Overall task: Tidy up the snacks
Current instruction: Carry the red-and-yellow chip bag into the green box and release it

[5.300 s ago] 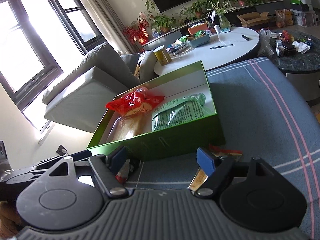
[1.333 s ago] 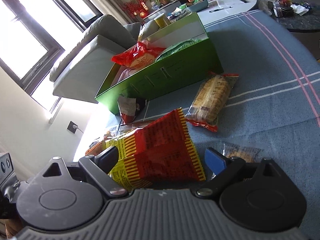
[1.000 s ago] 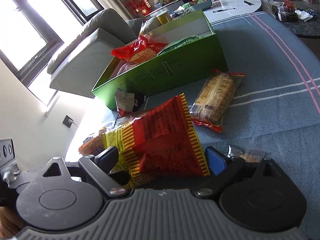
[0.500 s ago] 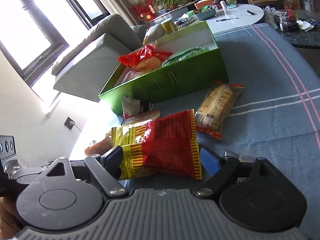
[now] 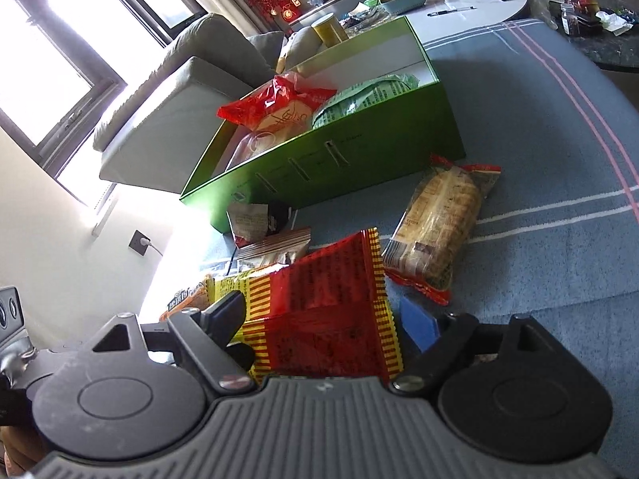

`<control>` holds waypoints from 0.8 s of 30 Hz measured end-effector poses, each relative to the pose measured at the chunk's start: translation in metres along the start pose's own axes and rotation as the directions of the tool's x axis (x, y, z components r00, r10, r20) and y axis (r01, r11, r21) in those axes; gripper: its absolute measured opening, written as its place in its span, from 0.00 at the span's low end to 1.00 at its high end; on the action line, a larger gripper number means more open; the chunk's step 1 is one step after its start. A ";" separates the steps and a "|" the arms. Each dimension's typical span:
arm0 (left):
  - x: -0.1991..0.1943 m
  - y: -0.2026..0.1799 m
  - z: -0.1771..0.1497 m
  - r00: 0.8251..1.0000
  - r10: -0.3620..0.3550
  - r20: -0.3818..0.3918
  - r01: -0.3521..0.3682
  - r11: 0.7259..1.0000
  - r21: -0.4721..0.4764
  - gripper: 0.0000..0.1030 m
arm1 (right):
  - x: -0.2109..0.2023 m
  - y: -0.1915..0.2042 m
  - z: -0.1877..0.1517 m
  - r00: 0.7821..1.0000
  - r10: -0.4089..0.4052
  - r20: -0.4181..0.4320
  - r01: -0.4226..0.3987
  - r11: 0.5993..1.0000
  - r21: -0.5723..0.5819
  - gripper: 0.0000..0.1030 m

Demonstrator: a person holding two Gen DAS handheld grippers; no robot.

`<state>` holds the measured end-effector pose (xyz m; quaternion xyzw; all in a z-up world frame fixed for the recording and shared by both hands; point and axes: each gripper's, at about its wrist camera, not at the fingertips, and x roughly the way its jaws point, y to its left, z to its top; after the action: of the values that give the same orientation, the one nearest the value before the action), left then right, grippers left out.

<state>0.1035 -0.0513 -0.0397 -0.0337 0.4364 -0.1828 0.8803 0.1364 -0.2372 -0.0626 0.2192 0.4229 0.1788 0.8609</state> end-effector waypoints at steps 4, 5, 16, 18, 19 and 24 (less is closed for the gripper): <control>0.007 -0.001 -0.001 1.000 -0.024 -0.007 0.024 1.000 0.013 0.64 | 0.007 0.000 -0.005 1.000 -0.015 -0.008 0.015 0.999 -0.034 0.73; 0.007 -0.004 -0.001 1.000 -0.022 -0.009 0.022 0.999 0.030 0.63 | 0.008 0.001 -0.005 1.000 -0.009 -0.014 0.008 0.999 -0.038 0.68; -0.043 -0.023 0.020 0.991 -0.030 0.131 0.016 0.995 0.103 0.58 | -0.035 0.031 -0.003 0.993 0.020 0.113 -0.012 0.997 -0.073 0.56; -0.050 -0.026 0.030 0.987 -0.030 0.160 0.011 0.993 0.117 0.58 | -0.044 0.035 0.005 0.988 0.034 0.149 -0.023 0.997 -0.075 0.56; -0.052 -0.028 0.036 0.984 -0.030 0.174 0.008 0.992 0.122 0.58 | -0.047 0.036 0.009 0.986 0.038 0.161 -0.027 0.997 -0.071 0.56; -0.047 -0.031 0.074 0.978 -0.038 0.207 0.014 0.993 0.116 0.59 | -0.050 0.035 0.038 0.975 0.043 0.219 -0.036 0.999 -0.036 0.56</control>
<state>0.1260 -0.0715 0.0478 -0.0081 0.3299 -0.2142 0.9194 0.1339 -0.2413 0.0090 0.2320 0.3180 0.1774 0.9020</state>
